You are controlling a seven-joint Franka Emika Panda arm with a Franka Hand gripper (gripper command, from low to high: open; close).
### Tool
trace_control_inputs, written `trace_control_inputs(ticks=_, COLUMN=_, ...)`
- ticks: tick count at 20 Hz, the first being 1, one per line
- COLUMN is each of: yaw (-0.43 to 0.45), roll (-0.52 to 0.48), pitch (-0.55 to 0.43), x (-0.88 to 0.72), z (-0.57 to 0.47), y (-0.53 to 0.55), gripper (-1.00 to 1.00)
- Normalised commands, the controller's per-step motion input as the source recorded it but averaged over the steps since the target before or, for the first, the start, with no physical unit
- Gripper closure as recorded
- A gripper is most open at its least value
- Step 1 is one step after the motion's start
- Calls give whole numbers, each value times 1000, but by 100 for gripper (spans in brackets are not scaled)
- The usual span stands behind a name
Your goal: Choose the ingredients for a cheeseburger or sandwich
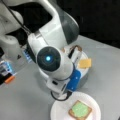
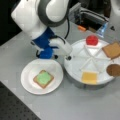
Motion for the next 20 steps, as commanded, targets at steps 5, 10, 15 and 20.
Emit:
trace_control_inputs(ticks=5, yaw=-199, roll=-524, pitch=-189, x=-634, z=-22, y=248, gripper=-100)
trace_control_inputs(ticks=10, yaw=-48, roll=-444, pitch=-213, x=-480, z=-54, y=332, gripper=-100)
trace_control_inputs(ticks=15, yaw=19, roll=-363, pitch=-198, x=-316, z=-15, y=398, gripper=-100)
trace_control_inputs(ticks=20, yaw=33, roll=-341, pitch=-201, x=-266, z=-82, y=362, gripper=-100)
